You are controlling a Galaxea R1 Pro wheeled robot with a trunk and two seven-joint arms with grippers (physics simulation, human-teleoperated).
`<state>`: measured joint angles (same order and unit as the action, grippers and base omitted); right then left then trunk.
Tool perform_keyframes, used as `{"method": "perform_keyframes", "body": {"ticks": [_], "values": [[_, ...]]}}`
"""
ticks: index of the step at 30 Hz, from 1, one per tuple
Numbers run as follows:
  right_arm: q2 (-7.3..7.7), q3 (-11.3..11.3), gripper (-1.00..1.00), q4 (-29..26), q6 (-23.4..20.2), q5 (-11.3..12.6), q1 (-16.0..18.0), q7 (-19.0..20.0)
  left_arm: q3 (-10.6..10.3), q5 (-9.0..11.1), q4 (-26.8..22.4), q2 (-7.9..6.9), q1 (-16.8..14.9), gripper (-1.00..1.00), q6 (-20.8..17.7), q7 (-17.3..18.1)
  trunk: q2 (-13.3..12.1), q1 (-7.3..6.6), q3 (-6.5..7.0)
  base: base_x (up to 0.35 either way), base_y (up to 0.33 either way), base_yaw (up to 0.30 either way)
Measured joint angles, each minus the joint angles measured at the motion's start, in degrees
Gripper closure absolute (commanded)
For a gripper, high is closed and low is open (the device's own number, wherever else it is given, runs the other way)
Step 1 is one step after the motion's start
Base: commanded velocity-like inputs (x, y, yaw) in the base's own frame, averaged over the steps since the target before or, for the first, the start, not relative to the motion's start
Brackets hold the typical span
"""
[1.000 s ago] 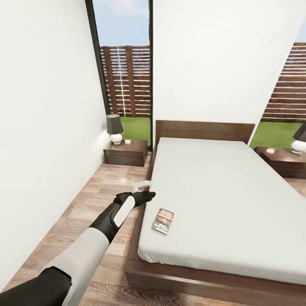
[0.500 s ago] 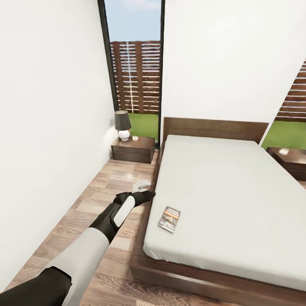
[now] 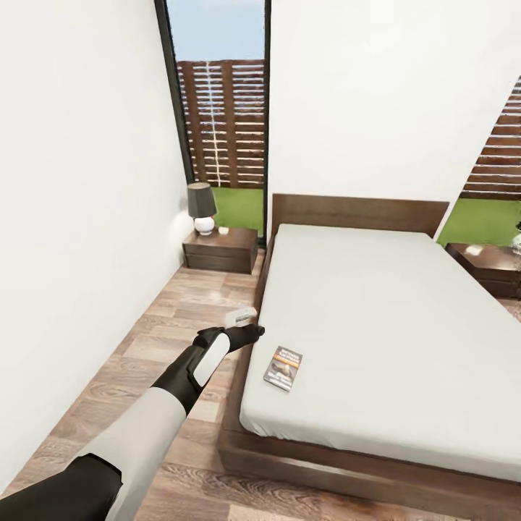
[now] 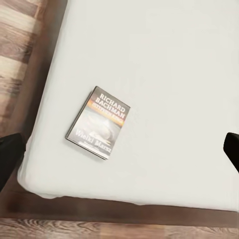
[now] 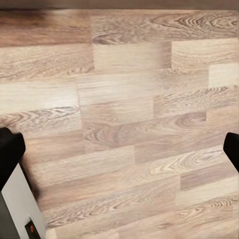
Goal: In the bedroom, move the book from the bed onto either nightstand, and place the two sandals side by side next to the bed.
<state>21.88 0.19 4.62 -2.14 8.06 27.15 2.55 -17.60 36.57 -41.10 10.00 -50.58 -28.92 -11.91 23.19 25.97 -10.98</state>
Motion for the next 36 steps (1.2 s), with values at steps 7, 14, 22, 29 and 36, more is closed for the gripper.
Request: {"method": "perform_keyframes", "body": {"ticks": [7, 14, 22, 29, 36], "values": [[-0.01, 0.0, -1.0, 0.0, 0.0, 0.0, 0.0, 0.0, 0.0, 0.0, 0.0, 0.0, 0.0, -1.0, 0.0, 0.0, 0.0, 0.0, -0.61, 0.0, 0.0, -0.141], [-0.13, 0.0, -1.0, 0.0, 0.0, 0.0, 0.0, 0.0, 0.0, 0.0, 0.0, 0.0, 0.0, -1.0, 0.0, 0.0, 0.0, 0.0, -1.22, 0.0, 0.0, -0.141], [-0.26, 0.0, -1.0, 0.0, 0.2, 0.0, 0.0, 0.0, 0.0, 0.0, 0.0, 0.0, 0.0, -1.0, 0.1, 0.0, 0.0, 0.0, -1.92, 0.0, 0.0, -0.112], [-0.25, 0.0, -1.0, -0.1, 0.2, 0.0, 0.0, 0.0, 0.0, -0.1, 0.0, 0.0, 0.0, -1.0, 0.1, 0.0, 0.0, 0.0, -2.54, 0.0, 0.0, -0.078], [-0.25, -0.1, -1.0, 0.0, 0.1, 0.1, 0.0, 0.0, 0.1, -0.3, 0.0, 0.0, 0.0, -1.0, 0.2, -0.1, 0.0, 0.0, -3.16, 0.0, 0.0, -0.066]]}}
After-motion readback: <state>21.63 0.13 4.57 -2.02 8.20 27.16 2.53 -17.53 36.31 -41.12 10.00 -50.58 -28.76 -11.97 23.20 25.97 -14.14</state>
